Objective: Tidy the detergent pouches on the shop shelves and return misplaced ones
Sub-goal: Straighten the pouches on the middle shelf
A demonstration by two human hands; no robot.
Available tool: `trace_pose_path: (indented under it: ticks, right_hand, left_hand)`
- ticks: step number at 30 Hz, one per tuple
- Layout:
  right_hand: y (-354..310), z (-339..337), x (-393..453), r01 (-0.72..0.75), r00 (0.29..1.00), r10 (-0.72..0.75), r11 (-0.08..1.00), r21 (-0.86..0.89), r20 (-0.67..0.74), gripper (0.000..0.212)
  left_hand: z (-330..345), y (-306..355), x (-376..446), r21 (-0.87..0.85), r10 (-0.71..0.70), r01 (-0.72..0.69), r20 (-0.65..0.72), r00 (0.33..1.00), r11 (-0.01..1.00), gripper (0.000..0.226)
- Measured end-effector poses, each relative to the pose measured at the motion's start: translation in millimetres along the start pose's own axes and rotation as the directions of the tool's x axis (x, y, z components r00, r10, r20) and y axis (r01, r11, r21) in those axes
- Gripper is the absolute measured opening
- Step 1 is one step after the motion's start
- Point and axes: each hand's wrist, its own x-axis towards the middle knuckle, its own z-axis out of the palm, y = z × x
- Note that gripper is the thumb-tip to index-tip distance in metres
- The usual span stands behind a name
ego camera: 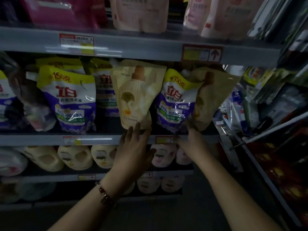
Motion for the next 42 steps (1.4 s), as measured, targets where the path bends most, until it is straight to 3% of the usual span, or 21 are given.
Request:
trace_pose_path:
  ticks: [3, 6, 9, 13, 15, 20, 22, 25, 28, 31, 33, 35, 37, 39, 42]
  right_hand:
    - [20.6, -4.6, 31.0, -0.086, 0.994, 0.106, 0.926, 0.368, -0.035, 0.055]
    - [32.3, -8.9, 63.8, -0.075, 0.993, 0.110, 0.858, 0.508, -0.040, 0.022]
    - [37.7, -5.5, 83.2, -0.141, 0.989, 0.133, 0.773, 0.618, 0.060, 0.009]
    - [47.5, -4.5, 88.9, -0.012, 0.999, 0.026, 0.905, 0.424, -0.028, 0.020]
    - [45.1, -9.5, 85.8, 0.085, 0.994, -0.051, 0.917, 0.389, -0.096, 0.020]
    - [26.1, -27.5, 69.5, 0.109, 0.994, -0.068, 0.784, 0.611, -0.089, 0.011]
    - [20.4, -36.7, 54.4, 0.119, 0.993, -0.073, 0.716, 0.688, -0.096, 0.011]
    - [11.2, -51.2, 23.1, 0.191, 0.981, -0.167, 0.688, 0.700, -0.104, 0.012]
    - [-2.4, -65.8, -12.1, 0.236, 0.963, -0.259, 0.696, 0.678, -0.070, 0.023]
    - [-21.3, -72.5, -49.6, 0.138, 0.943, -0.316, 0.666, 0.733, 0.109, 0.019]
    - [-35.1, -69.8, -73.9, 0.020, 0.914, -0.325, 0.634, 0.773, 0.243, 0.014]
    - [-48.8, -59.8, -95.3, -0.127, 0.877, -0.313, 0.582, 0.803, 0.365, 0.012]
    - [-63.0, -43.1, -109.8, -0.241, 0.846, -0.300, 0.522, 0.818, 0.441, 0.010]
    - [-74.3, -21.0, -119.2, -0.284, 0.830, -0.303, 0.491, 0.824, 0.467, 0.015]
    - [-86.4, 15.2, -132.6, -0.330, 0.810, -0.276, 0.514, 0.792, 0.517, 0.023]
  left_hand:
    - [8.0, 21.7, 8.6, -0.016, -0.051, 0.051, -0.002, 0.999, 0.999, 0.073]
    - [14.7, 40.9, 11.7, -0.012, -0.094, 0.094, 0.003, 0.996, 0.996, 0.073]
    - [16.8, 53.9, 5.5, 0.009, -0.126, 0.126, -0.001, 0.992, 0.992, 0.075]
    - [21.8, 59.7, -4.3, -0.022, -0.162, 0.162, -0.005, 0.987, 0.987, 0.075]
    - [23.9, 61.7, -8.6, -0.050, -0.170, 0.168, -0.023, 0.985, 0.984, 0.074]
    - [26.1, 65.2, -20.1, -0.166, -0.233, 0.228, -0.007, 0.973, 0.959, 0.069]
    - [29.4, 69.8, -24.6, -0.297, -0.241, 0.242, 0.041, 0.970, 0.924, 0.065]
    - [41.4, 76.7, -30.0, -0.631, -0.270, 0.294, 0.136, 0.953, 0.718, 0.063]
    - [58.8, 73.7, -39.2, -0.851, -0.251, 0.424, 0.357, 0.900, 0.311, 0.079]
    - [67.8, 71.1, -57.8, -0.845, -0.098, 0.529, 0.534, 0.840, -0.077, 0.091]
    - [71.5, 68.3, -72.8, -0.785, 0.017, 0.505, 0.535, 0.844, -0.359, 0.095]
    - [70.3, 61.5, -92.2, -0.703, 0.053, 0.434, 0.493, 0.868, -0.563, 0.103]
    - [62.0, 48.3, -114.0, -0.674, -0.002, 0.354, 0.467, 0.884, -0.648, 0.101]
    - [55.2, 29.0, -133.9, -0.677, -0.108, 0.263, 0.454, 0.884, -0.688, 0.082]
    - [41.7, -3.1, -165.2, -0.733, -0.279, 0.161, 0.439, 0.854, -0.661, 0.058]
